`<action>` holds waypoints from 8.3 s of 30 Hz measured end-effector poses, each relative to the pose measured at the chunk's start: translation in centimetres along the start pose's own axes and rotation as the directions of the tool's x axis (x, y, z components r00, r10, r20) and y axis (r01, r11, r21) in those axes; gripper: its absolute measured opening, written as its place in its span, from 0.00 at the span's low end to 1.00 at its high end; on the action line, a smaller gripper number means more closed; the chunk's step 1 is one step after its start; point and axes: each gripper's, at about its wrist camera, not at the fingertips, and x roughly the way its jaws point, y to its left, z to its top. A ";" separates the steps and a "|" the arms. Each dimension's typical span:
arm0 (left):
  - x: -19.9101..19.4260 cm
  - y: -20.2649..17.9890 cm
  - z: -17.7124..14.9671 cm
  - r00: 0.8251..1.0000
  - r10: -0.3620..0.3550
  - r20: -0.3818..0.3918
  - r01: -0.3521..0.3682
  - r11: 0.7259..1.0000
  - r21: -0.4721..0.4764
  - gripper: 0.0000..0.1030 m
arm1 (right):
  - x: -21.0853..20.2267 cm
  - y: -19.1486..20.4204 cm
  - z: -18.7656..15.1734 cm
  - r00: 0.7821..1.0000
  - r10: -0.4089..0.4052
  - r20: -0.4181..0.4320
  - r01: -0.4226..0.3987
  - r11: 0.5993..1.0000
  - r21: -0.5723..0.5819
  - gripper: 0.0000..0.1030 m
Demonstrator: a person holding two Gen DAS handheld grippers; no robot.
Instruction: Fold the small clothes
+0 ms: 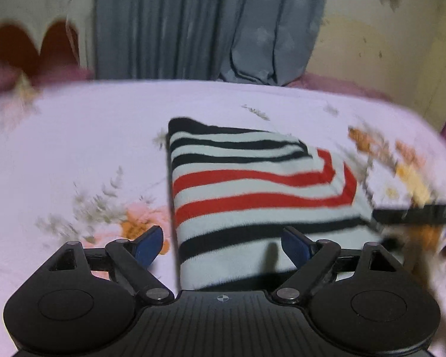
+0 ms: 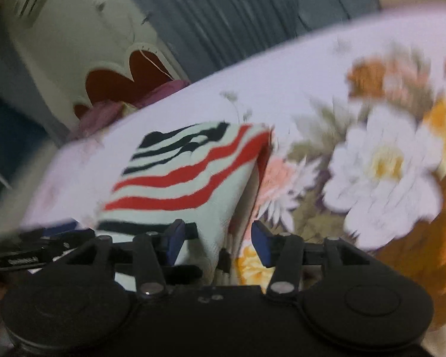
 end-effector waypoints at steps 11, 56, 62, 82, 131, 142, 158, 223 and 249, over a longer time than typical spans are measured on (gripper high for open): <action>5.2 3.2 -0.1 0.975 -0.197 -0.099 0.178 0.969 -0.171 0.83 | 3.7 -4.9 0.0 0.976 0.208 -0.066 -0.182 0.942 0.281 0.53; -5.6 12.8 2.0 0.959 -0.264 0.102 0.275 0.955 -0.114 0.50 | 4.1 18.6 0.5 0.998 -0.007 0.070 0.025 0.966 -0.259 0.30; -8.5 19.5 0.6 0.973 -0.207 0.108 0.221 0.964 -0.146 0.50 | 8.4 23.5 -1.0 0.999 0.038 0.032 -0.027 0.959 -0.282 0.30; -4.7 32.4 -4.4 0.981 -0.193 0.023 0.193 0.957 -0.218 0.51 | 17.4 28.3 -6.6 0.998 0.025 -0.057 -0.036 0.978 -0.207 0.30; -10.2 25.4 -3.0 0.993 -0.056 0.100 0.042 0.989 0.139 0.59 | 15.9 34.5 -7.2 0.982 -0.187 -0.009 0.159 0.860 -0.485 0.24; -9.4 24.5 -7.0 0.999 0.004 0.050 -0.014 0.980 0.197 0.48 | 17.2 32.9 -11.7 0.944 -0.329 -0.011 0.261 0.770 -0.582 0.12; -12.2 25.2 -11.5 0.998 0.059 0.019 -0.060 0.995 0.082 0.38 | 14.9 33.4 -15.0 0.950 -0.308 -0.049 0.207 0.741 -0.638 0.04; -39.8 9.1 -23.1 0.916 0.244 0.318 -0.245 0.969 -0.037 0.99 | -15.1 36.6 -27.3 0.930 -0.202 0.309 0.316 0.867 -0.386 0.99; -41.1 9.5 -23.5 0.906 0.234 0.354 -0.234 0.971 -0.044 0.99 | -16.1 38.3 -28.1 0.910 -0.223 0.349 0.358 0.847 -0.394 0.99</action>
